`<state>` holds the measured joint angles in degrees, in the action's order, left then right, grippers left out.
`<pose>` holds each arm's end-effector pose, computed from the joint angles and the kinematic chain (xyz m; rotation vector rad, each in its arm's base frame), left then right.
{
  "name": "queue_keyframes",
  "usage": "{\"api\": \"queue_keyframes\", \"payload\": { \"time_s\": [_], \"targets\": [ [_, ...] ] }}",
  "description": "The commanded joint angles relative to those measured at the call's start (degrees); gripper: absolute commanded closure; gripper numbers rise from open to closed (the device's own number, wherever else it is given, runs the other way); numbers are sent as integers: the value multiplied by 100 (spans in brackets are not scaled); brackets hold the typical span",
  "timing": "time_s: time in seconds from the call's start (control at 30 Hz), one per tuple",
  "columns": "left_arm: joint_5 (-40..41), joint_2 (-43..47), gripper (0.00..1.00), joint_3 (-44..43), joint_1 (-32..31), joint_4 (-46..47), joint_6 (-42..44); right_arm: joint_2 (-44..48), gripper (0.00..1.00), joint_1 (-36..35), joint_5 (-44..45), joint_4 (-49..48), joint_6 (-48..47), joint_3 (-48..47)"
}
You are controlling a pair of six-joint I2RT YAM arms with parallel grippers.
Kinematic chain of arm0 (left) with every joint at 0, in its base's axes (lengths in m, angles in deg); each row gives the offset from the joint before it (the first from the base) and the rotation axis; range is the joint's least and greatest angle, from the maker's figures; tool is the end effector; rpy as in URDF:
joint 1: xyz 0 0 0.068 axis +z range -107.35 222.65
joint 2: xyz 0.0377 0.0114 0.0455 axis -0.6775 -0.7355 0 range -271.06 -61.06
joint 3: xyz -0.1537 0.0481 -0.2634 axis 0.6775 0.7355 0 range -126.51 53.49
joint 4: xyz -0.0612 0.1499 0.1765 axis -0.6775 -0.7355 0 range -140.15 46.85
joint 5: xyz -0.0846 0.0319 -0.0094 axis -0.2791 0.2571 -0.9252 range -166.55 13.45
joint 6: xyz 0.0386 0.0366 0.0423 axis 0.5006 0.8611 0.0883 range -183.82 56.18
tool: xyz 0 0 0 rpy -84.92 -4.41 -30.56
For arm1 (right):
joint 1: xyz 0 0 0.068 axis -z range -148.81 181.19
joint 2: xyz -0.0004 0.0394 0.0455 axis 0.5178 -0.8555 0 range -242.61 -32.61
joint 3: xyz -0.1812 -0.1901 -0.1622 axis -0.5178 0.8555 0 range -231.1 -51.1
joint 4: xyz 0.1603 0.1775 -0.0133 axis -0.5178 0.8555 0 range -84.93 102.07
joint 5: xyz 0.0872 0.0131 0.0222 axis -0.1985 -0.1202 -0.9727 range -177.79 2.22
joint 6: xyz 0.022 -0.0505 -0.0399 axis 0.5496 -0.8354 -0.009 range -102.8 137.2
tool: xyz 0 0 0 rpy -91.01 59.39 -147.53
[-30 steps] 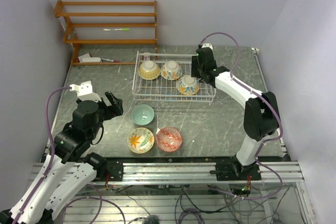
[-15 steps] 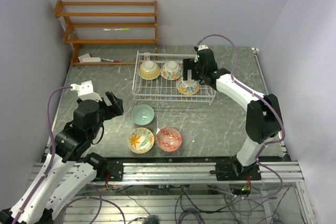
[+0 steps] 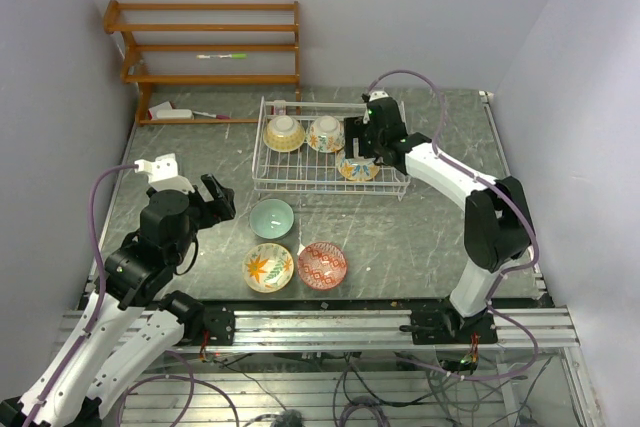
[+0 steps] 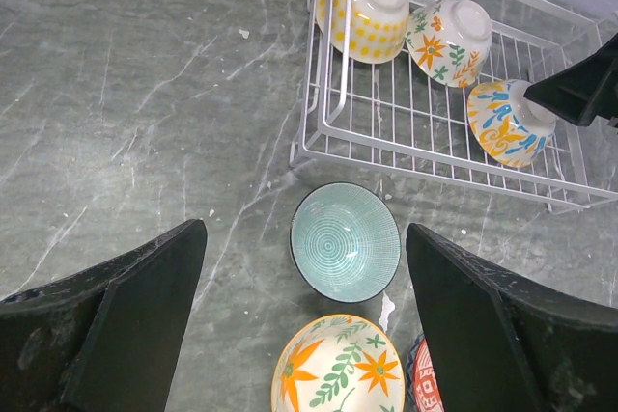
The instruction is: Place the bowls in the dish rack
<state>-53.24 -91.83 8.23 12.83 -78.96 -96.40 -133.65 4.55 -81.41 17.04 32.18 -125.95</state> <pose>0.0771 -0.0192 0.3358 -0.3145 1.8999 -0.3383 0.3636 0.1756 0.2857 -0.1675 2.2396 0.2707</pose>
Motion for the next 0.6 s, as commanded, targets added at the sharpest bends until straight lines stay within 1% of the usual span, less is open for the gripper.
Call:
{"api": "queue_keyframes", "payload": {
  "time_s": [0.0,0.07,0.2,0.4,0.57],
  "targets": [
    [-29,40,5,-48,12,136,-12,-160,22,-50,211,-1,48,54],
    [-43,22,5,-49,18,144,-12,-177,27,-61,261,22,51,37],
    [-63,9,5,-45,13,161,-12,-219,28,-74,344,42,66,14],
    [-63,18,5,-49,15,160,-3,-314,33,-69,316,51,75,-31],
    [-63,9,5,-68,18,145,12,-382,34,-74,345,27,100,-13]
  ]
}}
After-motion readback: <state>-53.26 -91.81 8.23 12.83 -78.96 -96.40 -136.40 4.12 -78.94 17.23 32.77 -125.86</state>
